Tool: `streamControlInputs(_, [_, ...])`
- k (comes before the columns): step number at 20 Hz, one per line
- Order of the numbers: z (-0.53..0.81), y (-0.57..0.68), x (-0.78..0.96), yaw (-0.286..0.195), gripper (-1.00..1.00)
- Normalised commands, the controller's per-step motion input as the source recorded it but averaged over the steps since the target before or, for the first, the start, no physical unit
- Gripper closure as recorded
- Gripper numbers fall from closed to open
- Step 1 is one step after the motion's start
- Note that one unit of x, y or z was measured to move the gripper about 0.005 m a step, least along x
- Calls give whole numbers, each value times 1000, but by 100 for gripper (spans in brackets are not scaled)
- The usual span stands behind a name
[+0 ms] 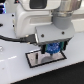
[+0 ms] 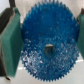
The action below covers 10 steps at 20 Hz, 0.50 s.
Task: Insert the blue gear onto the right peg, followed by the red gear
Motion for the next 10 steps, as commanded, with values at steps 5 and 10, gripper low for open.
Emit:
streamControlInputs(5, [83,64,193,0,100])
streamControlInputs(10, [116,72,137,0,100])
